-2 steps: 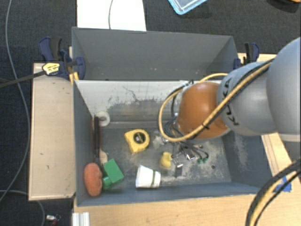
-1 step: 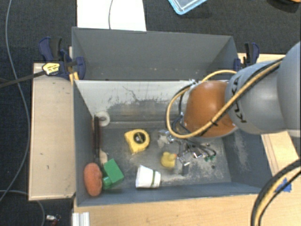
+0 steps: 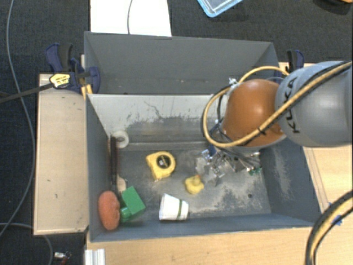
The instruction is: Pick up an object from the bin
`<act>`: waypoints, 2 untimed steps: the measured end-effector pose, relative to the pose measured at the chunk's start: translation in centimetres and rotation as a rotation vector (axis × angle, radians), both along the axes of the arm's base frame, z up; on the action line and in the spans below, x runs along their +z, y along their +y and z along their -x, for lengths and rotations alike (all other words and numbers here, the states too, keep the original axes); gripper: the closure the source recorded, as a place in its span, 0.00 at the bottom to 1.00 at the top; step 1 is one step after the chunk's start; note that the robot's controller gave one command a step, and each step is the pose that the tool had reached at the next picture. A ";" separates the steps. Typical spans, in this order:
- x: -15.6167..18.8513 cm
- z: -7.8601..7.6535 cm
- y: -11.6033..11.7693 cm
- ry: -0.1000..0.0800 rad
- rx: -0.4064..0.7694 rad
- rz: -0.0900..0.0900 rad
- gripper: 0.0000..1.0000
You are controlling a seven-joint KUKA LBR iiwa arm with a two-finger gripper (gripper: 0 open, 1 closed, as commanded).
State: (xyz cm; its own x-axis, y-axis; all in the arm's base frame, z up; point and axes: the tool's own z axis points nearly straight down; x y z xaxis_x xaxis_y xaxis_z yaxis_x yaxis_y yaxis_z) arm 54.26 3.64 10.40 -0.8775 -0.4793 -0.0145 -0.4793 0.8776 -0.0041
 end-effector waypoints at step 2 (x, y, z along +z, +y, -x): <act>0.0 0.0 0.0 0.000 0.000 0.000 0.00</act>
Offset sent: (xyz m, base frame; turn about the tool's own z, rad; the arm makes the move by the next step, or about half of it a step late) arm 0.0000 0.0000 0.0000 0.0000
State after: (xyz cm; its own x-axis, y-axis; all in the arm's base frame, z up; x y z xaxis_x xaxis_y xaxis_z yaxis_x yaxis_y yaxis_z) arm 54.26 3.64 10.40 -0.8777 -0.4790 -0.0145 -0.4790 0.8778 -0.0039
